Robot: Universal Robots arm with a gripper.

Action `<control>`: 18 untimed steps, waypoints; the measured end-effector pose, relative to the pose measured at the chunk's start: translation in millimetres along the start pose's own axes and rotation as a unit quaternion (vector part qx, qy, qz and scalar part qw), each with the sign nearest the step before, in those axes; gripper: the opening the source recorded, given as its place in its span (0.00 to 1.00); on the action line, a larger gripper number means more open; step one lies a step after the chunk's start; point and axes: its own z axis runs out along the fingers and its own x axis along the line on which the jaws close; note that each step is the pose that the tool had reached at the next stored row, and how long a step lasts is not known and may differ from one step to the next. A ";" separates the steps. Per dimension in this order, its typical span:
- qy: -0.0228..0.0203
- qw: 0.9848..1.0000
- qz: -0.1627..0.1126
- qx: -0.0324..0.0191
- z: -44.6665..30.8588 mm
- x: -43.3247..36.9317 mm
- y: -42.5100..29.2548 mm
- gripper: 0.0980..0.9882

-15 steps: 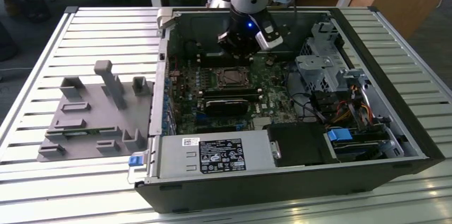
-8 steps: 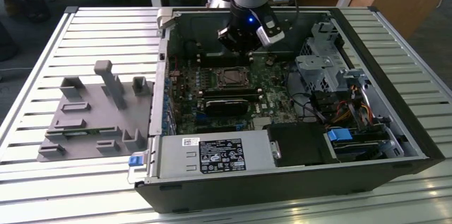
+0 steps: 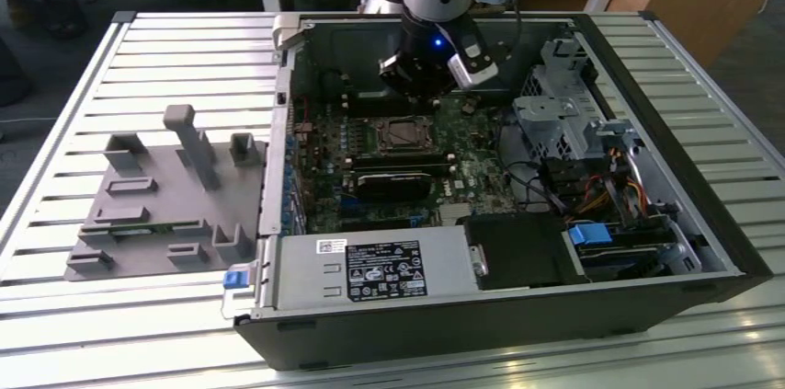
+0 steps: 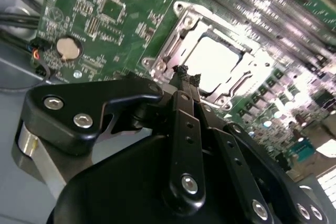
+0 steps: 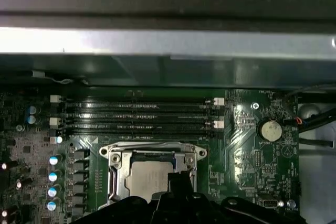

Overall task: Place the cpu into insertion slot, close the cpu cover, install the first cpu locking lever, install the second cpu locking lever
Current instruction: 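Install the second cpu locking lever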

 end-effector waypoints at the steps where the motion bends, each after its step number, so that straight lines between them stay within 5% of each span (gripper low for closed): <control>1: 0.000 1.000 0.000 0.000 -0.1 0.0 -0.9 0.01; 12: 0.003 1.000 0.000 -0.006 -1.6 -0.2 -22.3 0.01; 15: 0.004 1.000 0.000 -0.013 -2.1 -0.3 -28.1 0.01; 18: 0.004 1.000 0.001 -0.031 -2.3 -0.3 -31.1 0.01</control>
